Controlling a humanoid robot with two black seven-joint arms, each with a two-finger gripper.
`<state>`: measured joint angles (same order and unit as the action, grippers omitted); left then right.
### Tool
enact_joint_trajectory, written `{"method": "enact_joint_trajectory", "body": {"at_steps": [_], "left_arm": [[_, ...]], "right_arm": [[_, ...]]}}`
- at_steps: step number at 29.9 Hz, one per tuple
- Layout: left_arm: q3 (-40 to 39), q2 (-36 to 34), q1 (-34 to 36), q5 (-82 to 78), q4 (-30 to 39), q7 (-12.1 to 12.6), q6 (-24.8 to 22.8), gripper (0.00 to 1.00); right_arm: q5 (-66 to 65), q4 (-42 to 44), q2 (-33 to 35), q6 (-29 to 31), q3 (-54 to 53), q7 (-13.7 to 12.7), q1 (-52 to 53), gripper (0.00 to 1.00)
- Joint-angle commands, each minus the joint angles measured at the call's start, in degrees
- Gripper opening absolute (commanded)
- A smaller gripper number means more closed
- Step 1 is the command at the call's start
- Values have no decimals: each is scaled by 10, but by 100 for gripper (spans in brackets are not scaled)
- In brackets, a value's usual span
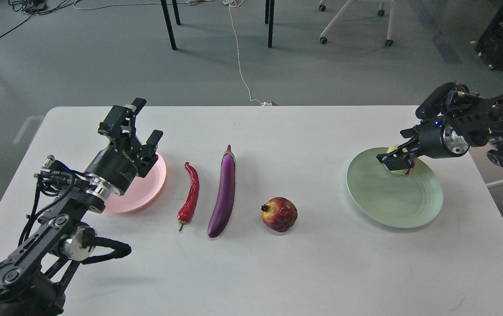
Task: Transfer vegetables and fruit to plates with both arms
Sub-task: 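Reach the right gripper to the red apple and grasp it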
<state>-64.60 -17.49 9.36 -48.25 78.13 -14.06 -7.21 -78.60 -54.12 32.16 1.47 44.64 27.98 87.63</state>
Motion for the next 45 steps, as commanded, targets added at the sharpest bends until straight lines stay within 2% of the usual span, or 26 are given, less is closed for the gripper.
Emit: {"method": "enact_joint_trajectory", "body": {"at_steps": [1, 5, 8, 12, 19, 22, 29, 33, 35, 36, 38, 42, 45], "left_arm": [[0, -2, 0, 0, 0, 0, 0, 98], [0, -3, 0, 0, 1, 0, 0, 98], [0, -3, 0, -1, 1, 0, 0, 98], [-1, -4, 0, -1, 2, 0, 2, 98], [0, -4, 0, -1, 3, 0, 2, 98], [0, -4, 0, -1, 3, 0, 2, 98], [0, -4, -1, -1, 3, 0, 2, 98], [-1, -5, 0, -1, 3, 0, 2, 98], [-1, -5, -1, -1, 3, 0, 2, 98], [-1, -5, -1, -1, 3, 0, 2, 98], [-1, -5, 0, -1, 3, 0, 2, 98], [-1, -5, 0, -1, 3, 0, 2, 98], [-1, -5, 0, -1, 3, 0, 2, 98]], "right_arm": [[33, -107, 5, 5, -3, 0, 76, 99], [114, -227, -19, 6, -1, 0, 103, 99], [129, -264, -49, 6, 4, 0, 103, 99], [129, -238, -106, 3, 34, 0, 92, 99], [127, -116, -224, -1, 41, 0, 44, 99], [127, -104, -256, -1, 55, 0, 42, 99], [127, -57, -309, -1, 80, 0, 24, 98], [128, -57, -315, -1, 84, 0, 17, 94], [128, -57, -315, -1, 97, 0, 17, 85], [128, -57, -315, -1, 104, 0, 17, 74], [128, -59, -313, -1, 109, 0, 18, 45], [128, -73, -300, -1, 109, 0, 38, 34], [128, -99, -273, -1, 107, 0, 74, 34]]}}
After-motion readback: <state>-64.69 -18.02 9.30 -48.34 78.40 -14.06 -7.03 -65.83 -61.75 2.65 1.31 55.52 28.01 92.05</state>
